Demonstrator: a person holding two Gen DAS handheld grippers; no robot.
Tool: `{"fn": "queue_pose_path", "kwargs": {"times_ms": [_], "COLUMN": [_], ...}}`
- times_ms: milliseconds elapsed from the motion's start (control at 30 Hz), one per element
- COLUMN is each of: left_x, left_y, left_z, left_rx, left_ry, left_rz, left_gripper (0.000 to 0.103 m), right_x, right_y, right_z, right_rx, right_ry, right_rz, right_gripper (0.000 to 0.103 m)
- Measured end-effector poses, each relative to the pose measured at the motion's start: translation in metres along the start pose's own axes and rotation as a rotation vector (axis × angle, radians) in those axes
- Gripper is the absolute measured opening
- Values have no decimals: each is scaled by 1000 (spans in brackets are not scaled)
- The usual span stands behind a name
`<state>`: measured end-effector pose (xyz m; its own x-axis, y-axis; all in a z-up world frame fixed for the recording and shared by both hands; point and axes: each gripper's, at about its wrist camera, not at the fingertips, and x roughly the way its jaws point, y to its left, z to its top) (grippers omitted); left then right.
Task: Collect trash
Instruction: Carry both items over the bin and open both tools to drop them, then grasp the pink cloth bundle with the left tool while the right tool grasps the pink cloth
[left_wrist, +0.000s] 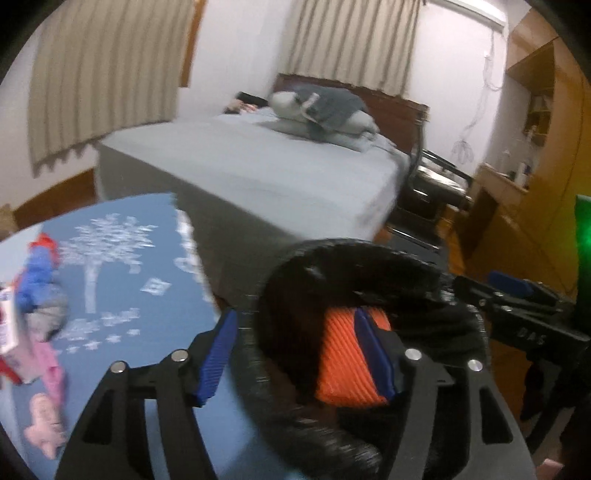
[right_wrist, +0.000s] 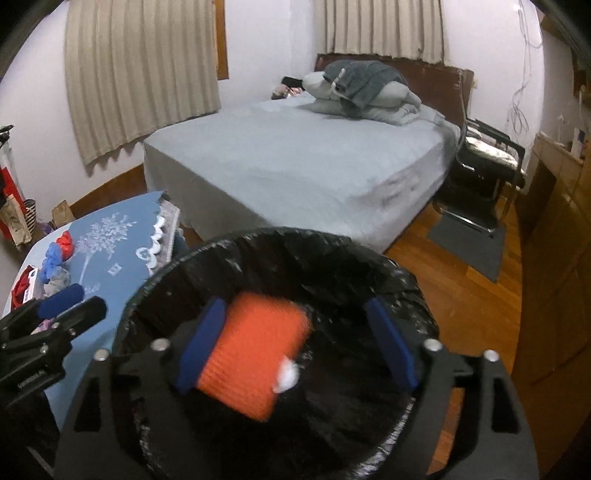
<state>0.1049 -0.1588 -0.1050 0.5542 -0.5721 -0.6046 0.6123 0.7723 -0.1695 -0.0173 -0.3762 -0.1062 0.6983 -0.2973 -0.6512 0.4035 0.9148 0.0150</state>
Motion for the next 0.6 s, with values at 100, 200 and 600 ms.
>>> {"fn": "queue_pose_path", "kwargs": {"times_ms": [100, 200, 600], "left_x": [-21, -42, -91], "left_y": [23, 48, 146], "left_z": [-5, -14, -53], "left_rx": [-20, -23, -125], "left_ry": [-40, -71, -77], "left_rz": [88, 189, 438], "left_gripper": [73, 77, 82], "right_x": [-2, -1, -7], "right_y": [30, 66, 180], "right_z": [4, 7, 2], "right_rx": [-36, -73, -205], "right_ry": [-14, -17, -47], "right_rz": [58, 142, 344], "right_gripper": [91, 93, 94]}}
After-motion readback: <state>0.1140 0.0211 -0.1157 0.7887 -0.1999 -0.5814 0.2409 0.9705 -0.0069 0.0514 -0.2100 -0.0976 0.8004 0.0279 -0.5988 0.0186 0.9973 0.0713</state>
